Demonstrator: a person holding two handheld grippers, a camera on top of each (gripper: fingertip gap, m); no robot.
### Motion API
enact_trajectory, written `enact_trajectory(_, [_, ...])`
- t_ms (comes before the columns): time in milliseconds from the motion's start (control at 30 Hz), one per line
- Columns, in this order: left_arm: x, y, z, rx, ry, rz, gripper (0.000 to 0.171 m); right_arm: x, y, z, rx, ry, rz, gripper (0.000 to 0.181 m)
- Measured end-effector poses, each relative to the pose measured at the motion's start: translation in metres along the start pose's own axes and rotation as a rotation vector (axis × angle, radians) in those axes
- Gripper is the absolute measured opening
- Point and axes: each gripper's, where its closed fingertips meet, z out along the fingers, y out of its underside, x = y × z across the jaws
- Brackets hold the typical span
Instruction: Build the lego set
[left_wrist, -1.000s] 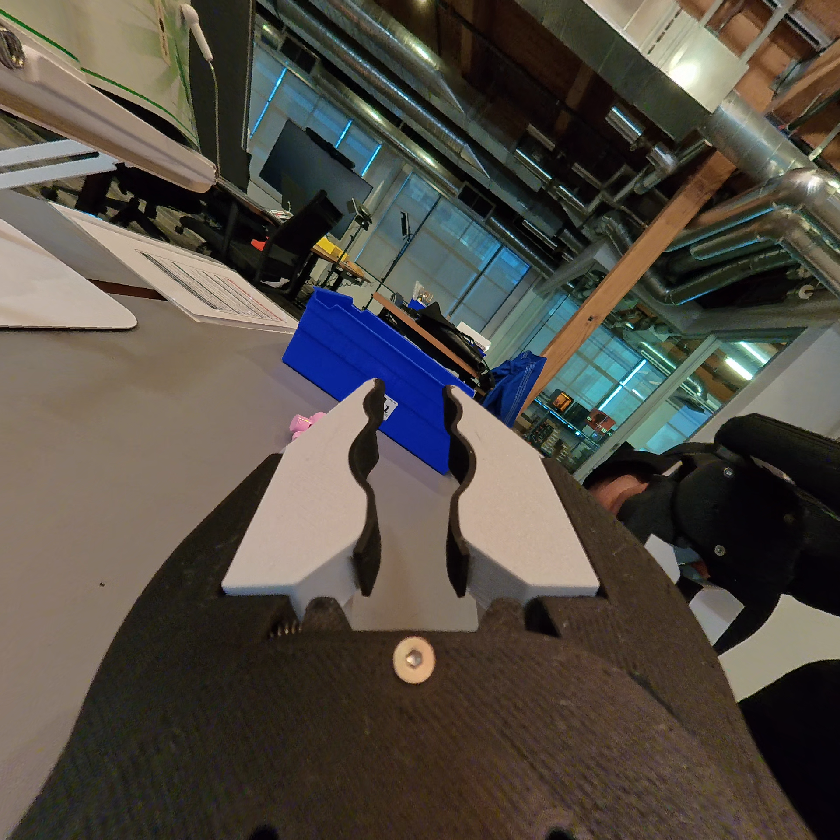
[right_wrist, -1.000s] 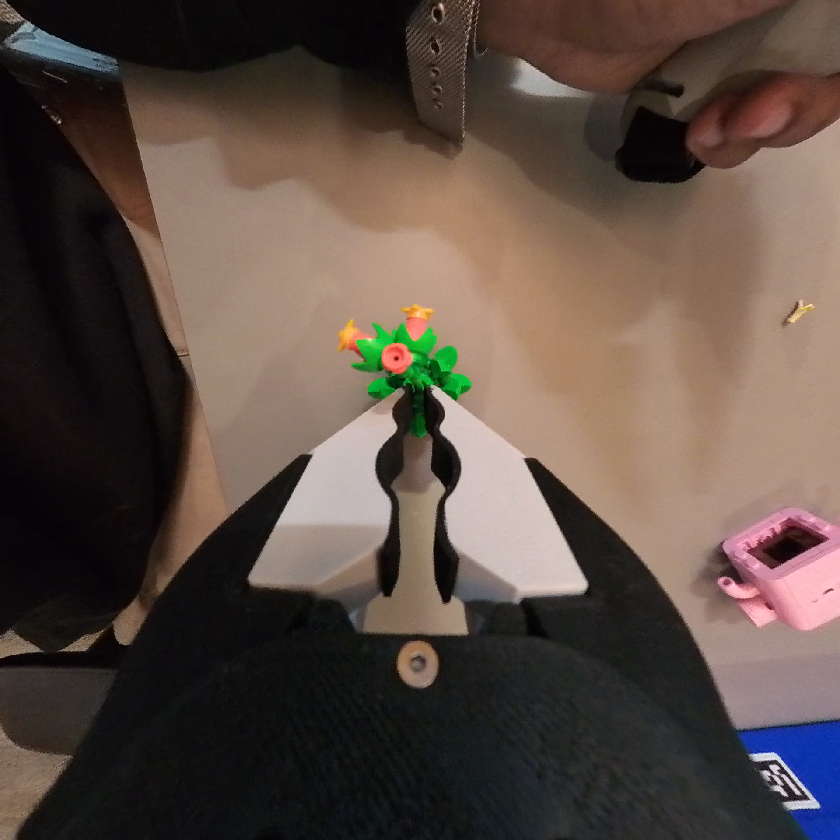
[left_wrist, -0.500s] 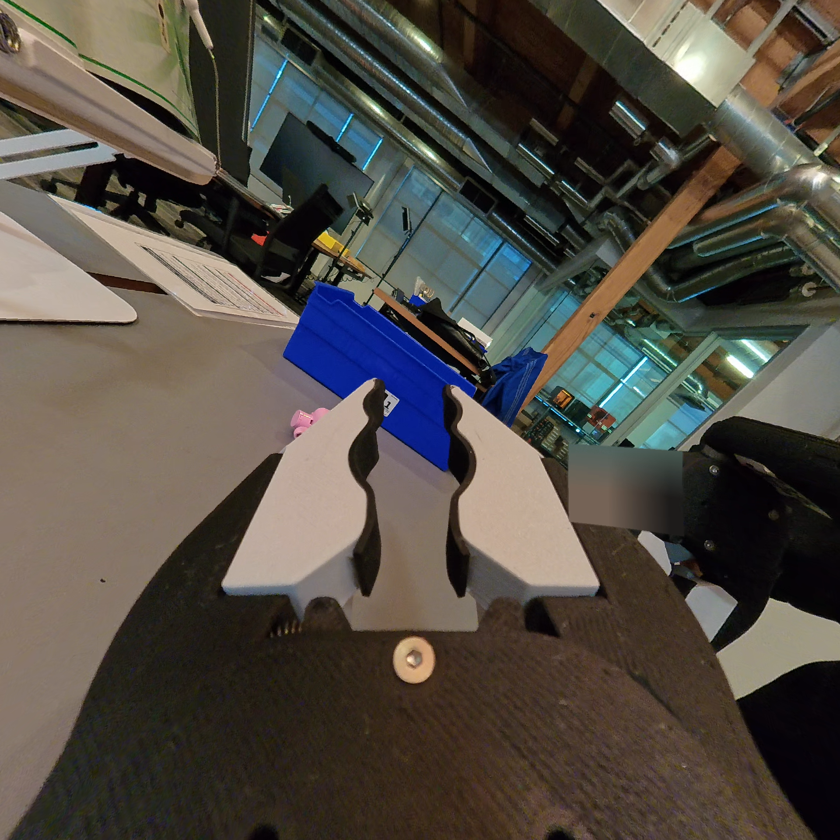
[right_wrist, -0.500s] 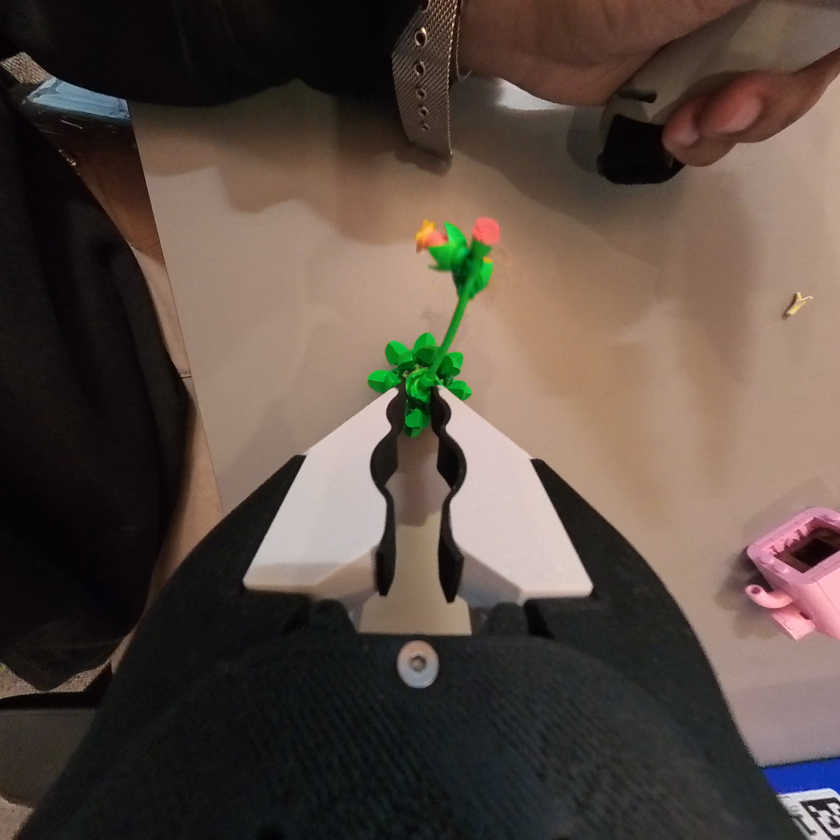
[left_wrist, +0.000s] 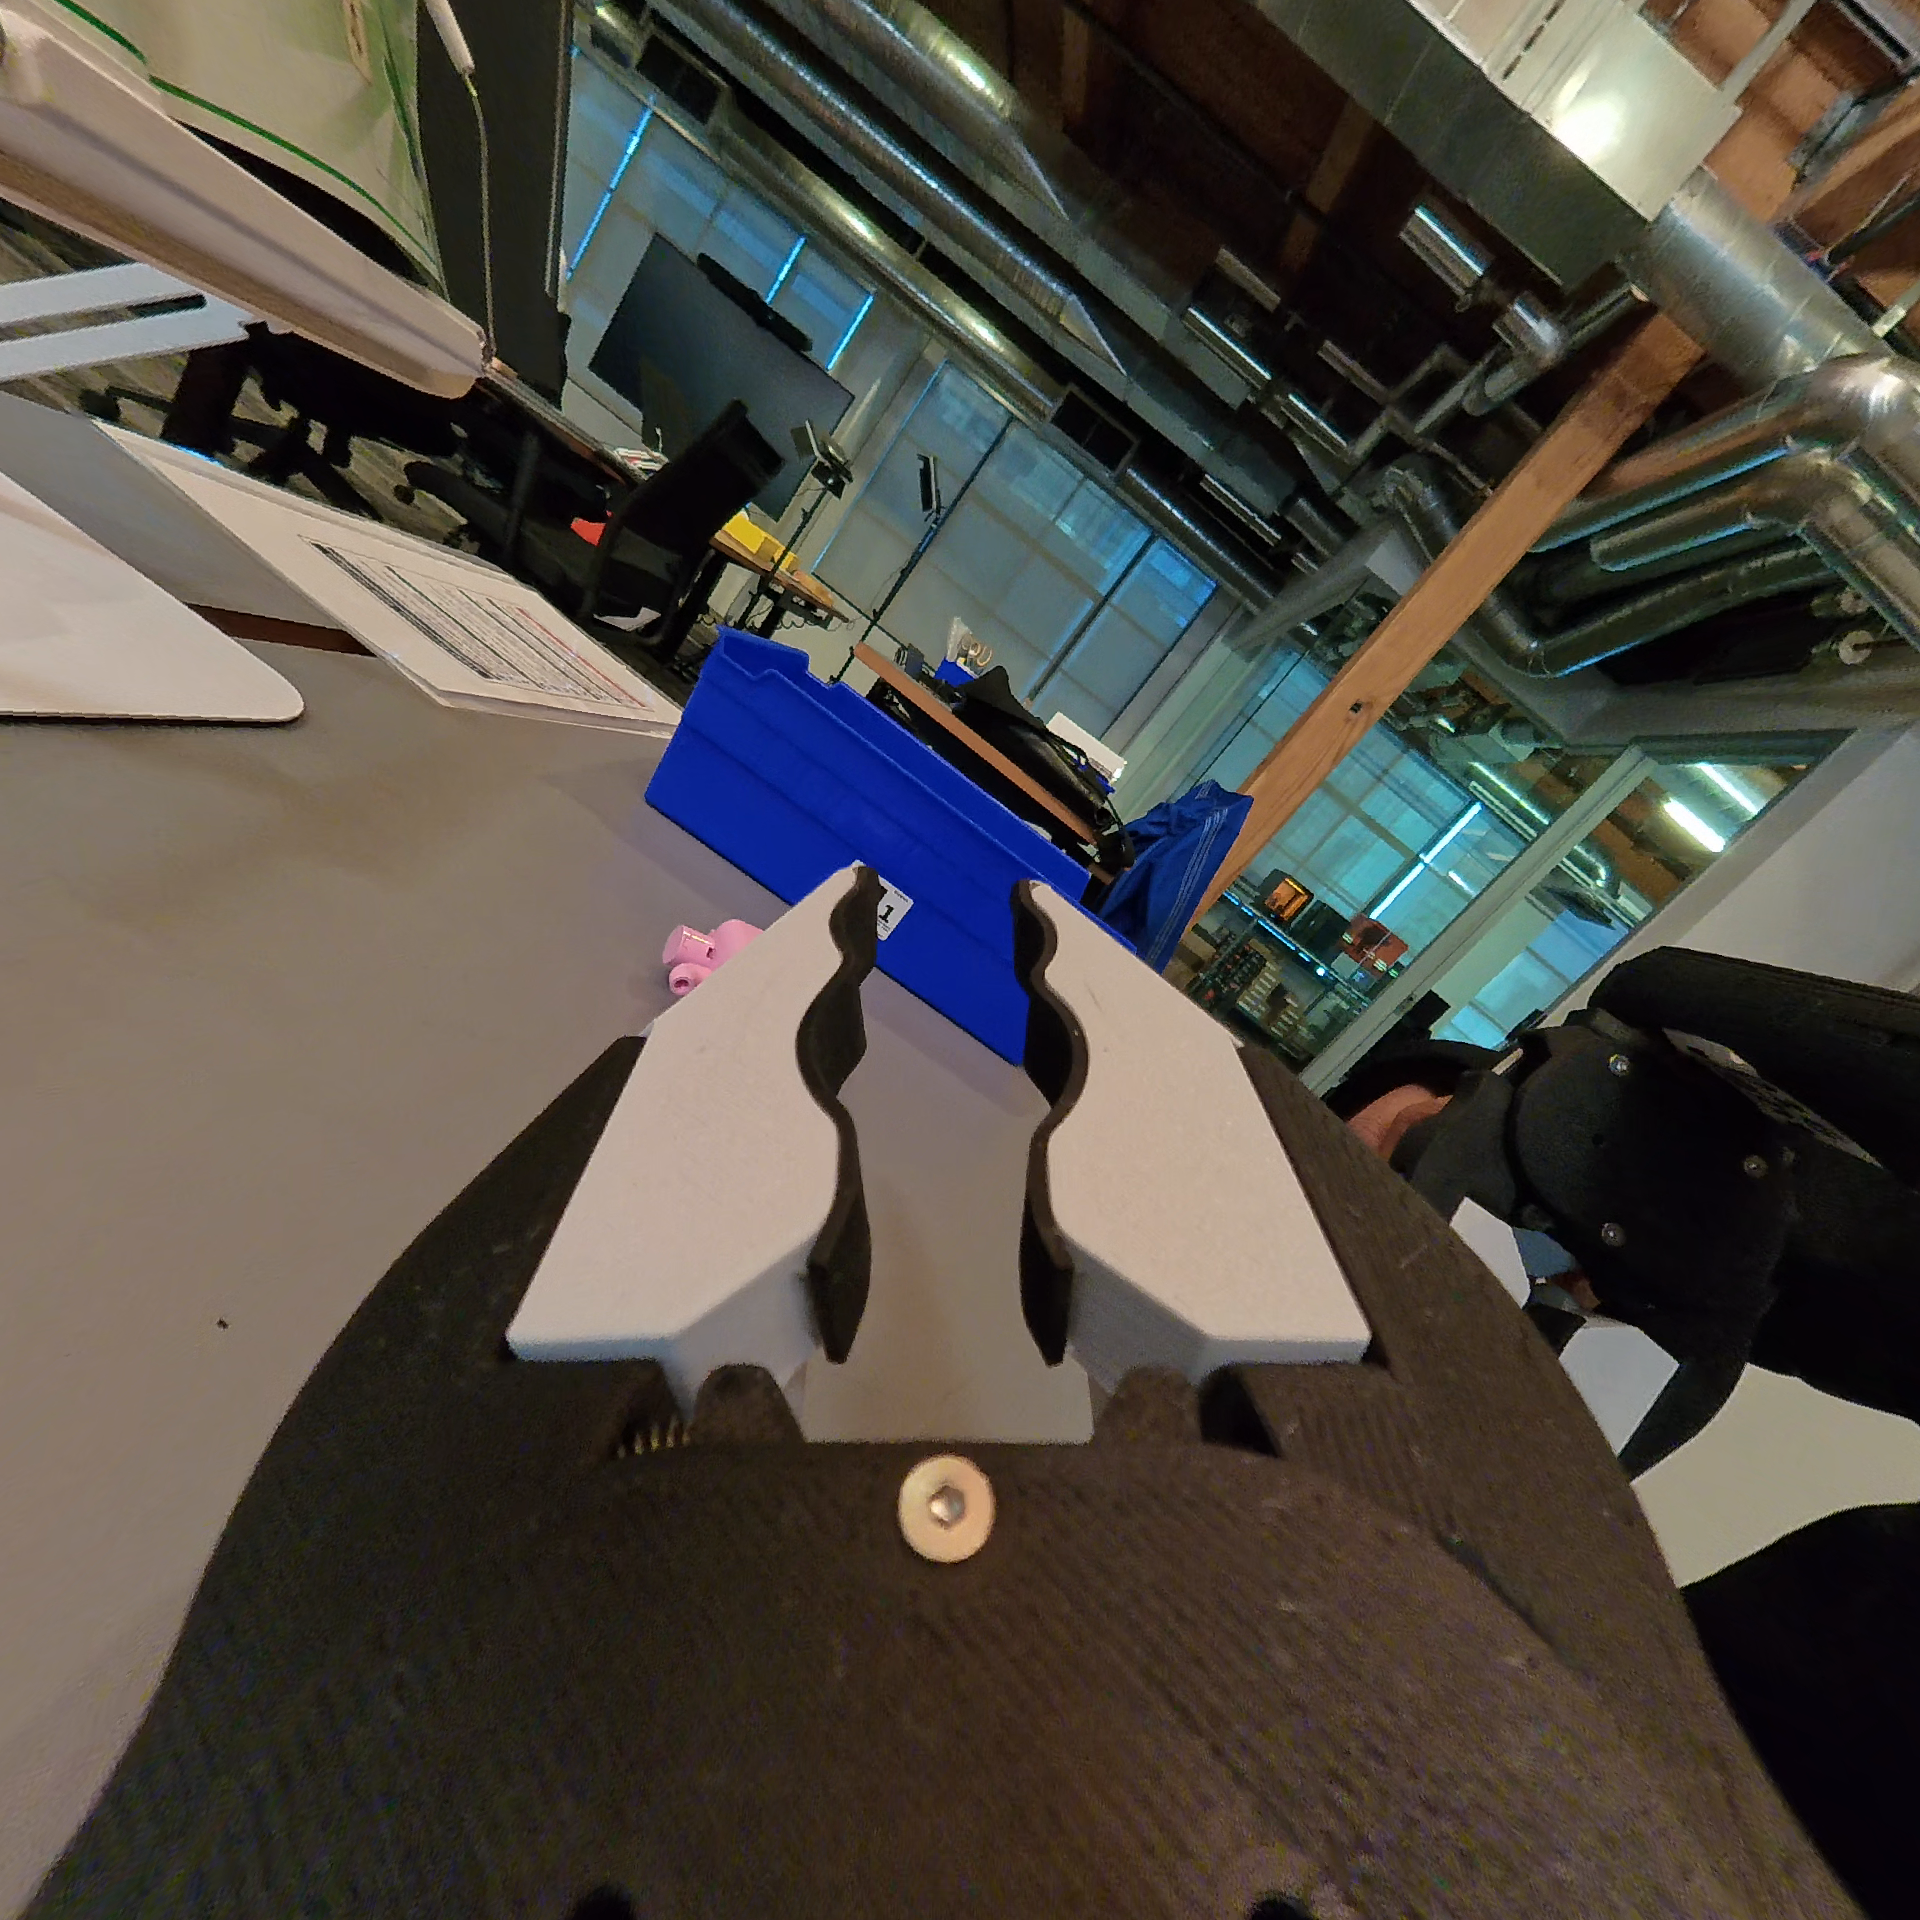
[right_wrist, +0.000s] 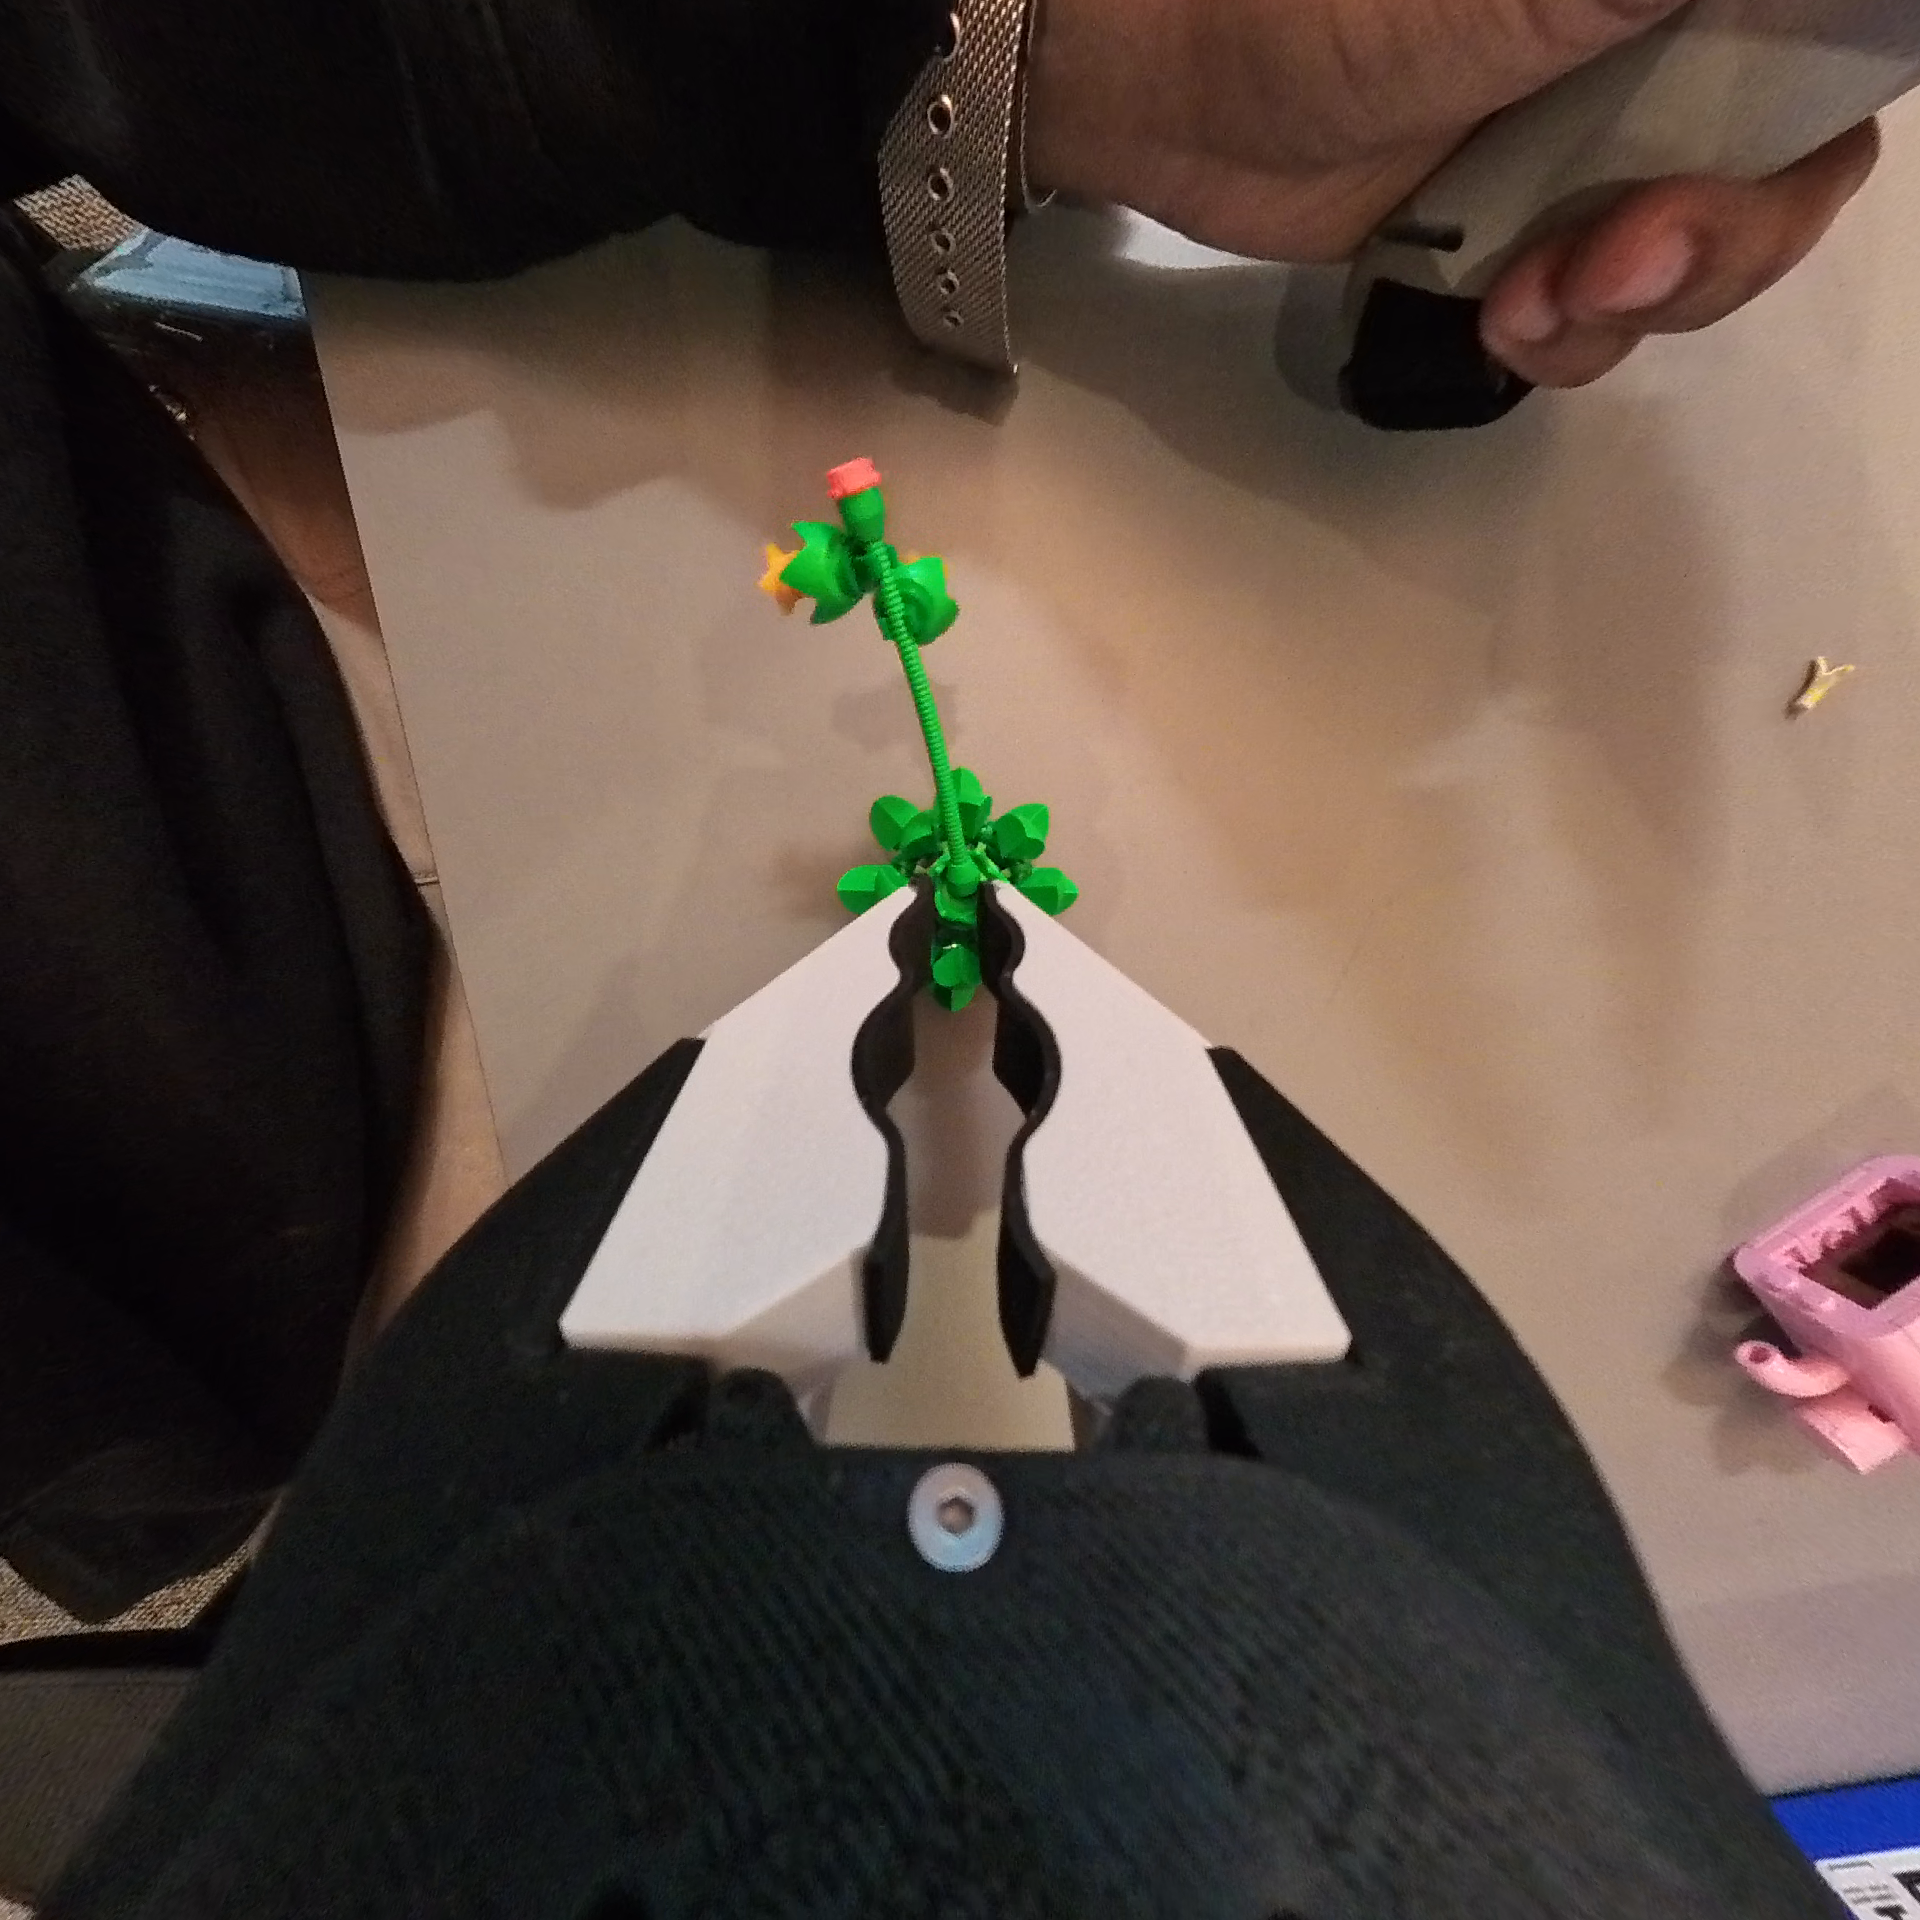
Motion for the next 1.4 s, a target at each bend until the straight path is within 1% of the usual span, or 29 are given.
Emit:
enact_trajectory(500, [-0.001,0.002,0.001,-0.008,0.000,-0.002,0.023,-0.001,-0.003,0.000,0.005,0.015,-0.016,0.009])
enact_trajectory(600, [-0.001,0.002,0.001,-0.005,0.000,-0.002,0.023,0.000,-0.004,-0.001,0.009,0.022,-0.015,0.011])
enact_trajectory(800, [-0.001,0.002,0.001,-0.006,0.001,-0.004,0.023,0.003,-0.012,-0.009,0.027,0.044,-0.018,0.018])
enact_trajectory(933, [-0.001,0.002,0.001,-0.007,-0.001,-0.004,0.023,0.001,-0.022,-0.013,0.046,0.068,-0.049,0.019])
enact_trajectory(1033, [-0.001,0.002,0.001,-0.004,0.000,-0.007,0.023,-0.005,-0.035,-0.014,0.057,0.095,-0.120,0.018])
enact_trajectory(1133, [-0.001,0.002,0.001,-0.005,0.000,-0.008,0.023,-0.010,-0.049,-0.009,0.041,0.149,-0.246,0.020])
enact_trajectory(1233, [-0.001,0.002,0.001,-0.006,-0.002,-0.006,0.023,-0.004,-0.051,0.003,-0.051,0.258,-0.420,0.020])
enact_trajectory(1300, [-0.001,0.001,0.000,-0.003,-0.002,-0.007,0.023,-0.001,-0.048,0.013,-0.129,0.299,-0.516,0.019])
enact_trajectory(1333, [-0.001,0.000,0.000,-0.001,-0.002,-0.008,0.023,0.001,-0.046,0.018,-0.165,0.313,-0.556,0.016])
enact_trajectory(1400, [0.000,-0.003,-0.001,0.005,0.000,-0.008,0.024,0.003,-0.045,0.025,-0.208,0.345,-0.628,0.003])
